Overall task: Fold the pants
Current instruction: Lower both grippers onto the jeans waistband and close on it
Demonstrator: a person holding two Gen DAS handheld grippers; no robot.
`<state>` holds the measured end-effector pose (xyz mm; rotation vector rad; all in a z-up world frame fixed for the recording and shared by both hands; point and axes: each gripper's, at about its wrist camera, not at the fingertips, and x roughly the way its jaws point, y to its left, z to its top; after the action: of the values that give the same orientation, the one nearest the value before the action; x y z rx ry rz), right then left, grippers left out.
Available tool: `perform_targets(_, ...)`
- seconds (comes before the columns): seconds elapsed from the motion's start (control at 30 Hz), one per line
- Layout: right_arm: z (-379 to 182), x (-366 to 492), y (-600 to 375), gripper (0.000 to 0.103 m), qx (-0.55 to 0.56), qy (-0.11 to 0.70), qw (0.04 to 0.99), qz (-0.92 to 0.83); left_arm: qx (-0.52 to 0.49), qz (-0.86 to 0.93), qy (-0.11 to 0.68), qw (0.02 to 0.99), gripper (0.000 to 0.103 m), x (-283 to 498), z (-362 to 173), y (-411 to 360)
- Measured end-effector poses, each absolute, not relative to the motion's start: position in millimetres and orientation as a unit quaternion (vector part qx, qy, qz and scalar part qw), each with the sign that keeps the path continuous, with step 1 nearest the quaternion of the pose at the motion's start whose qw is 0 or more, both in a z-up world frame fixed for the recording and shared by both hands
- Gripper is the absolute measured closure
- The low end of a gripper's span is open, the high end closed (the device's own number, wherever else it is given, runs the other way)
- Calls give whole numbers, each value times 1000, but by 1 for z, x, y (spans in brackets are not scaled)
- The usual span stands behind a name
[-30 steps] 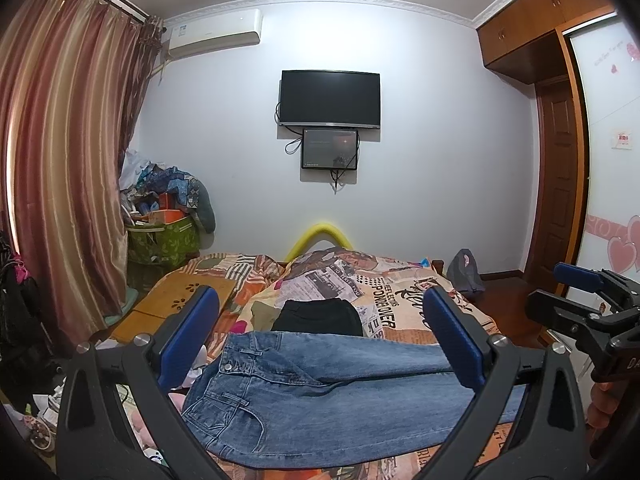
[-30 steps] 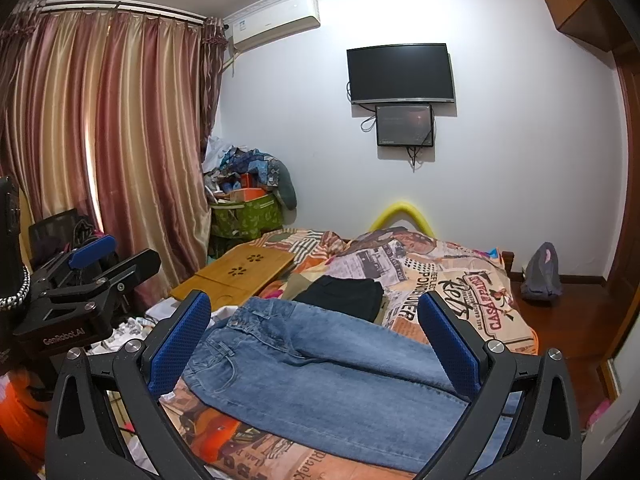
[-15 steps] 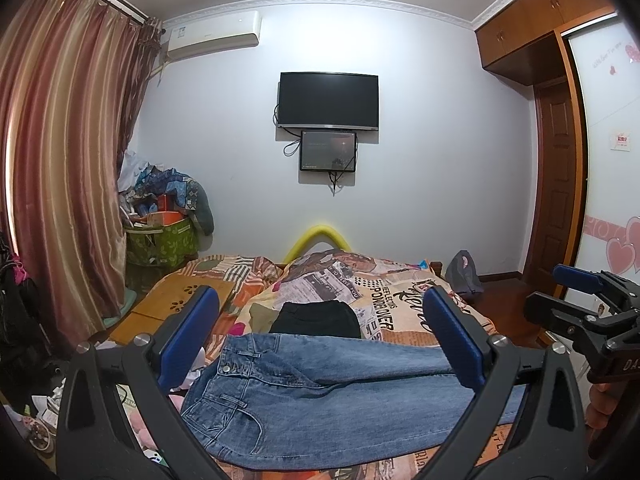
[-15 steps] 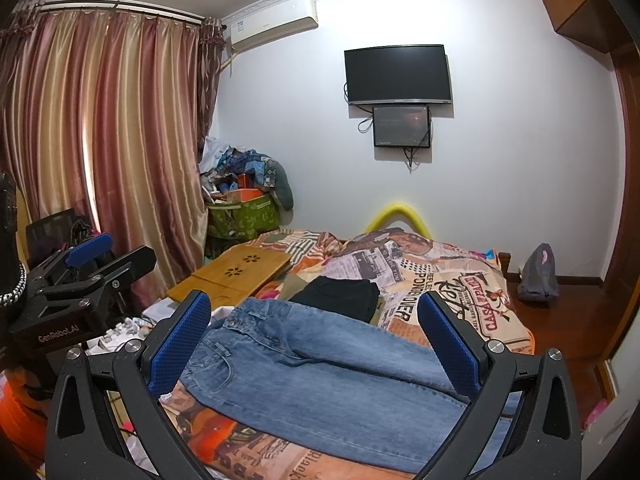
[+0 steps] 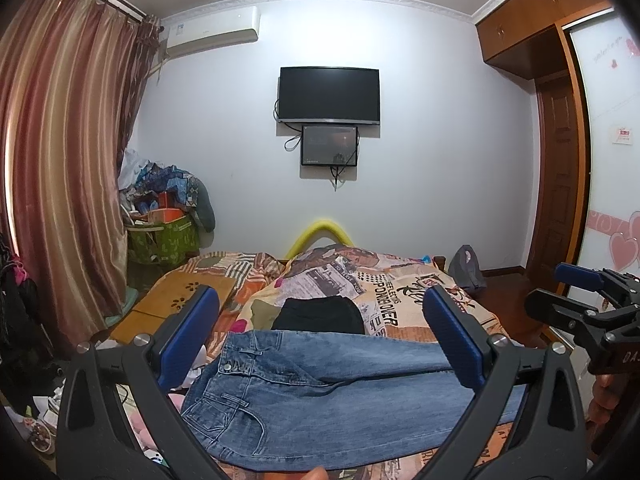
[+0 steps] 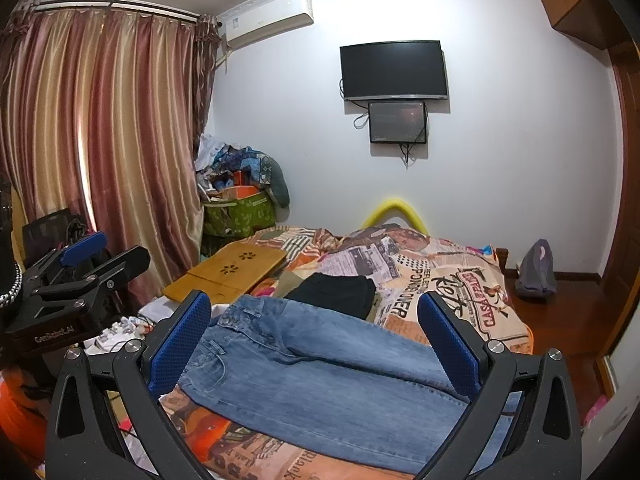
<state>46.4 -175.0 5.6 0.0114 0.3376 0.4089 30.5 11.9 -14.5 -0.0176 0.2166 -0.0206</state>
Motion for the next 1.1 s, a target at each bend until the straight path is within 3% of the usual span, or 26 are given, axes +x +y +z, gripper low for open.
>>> perform_targets(0.53,-44,151,-215,0,3,261,951,163,-2,31,181,983,0,162,-38,90)
perform_targets(0.8,-74,208,-221,0,-28,296,936,187,-16,66,276,959,0,264,-89,152)
perform_targets(1.1,-123,279,-223,1,-82,372,907,178,-55,88,414,904,17,372,-186,195)
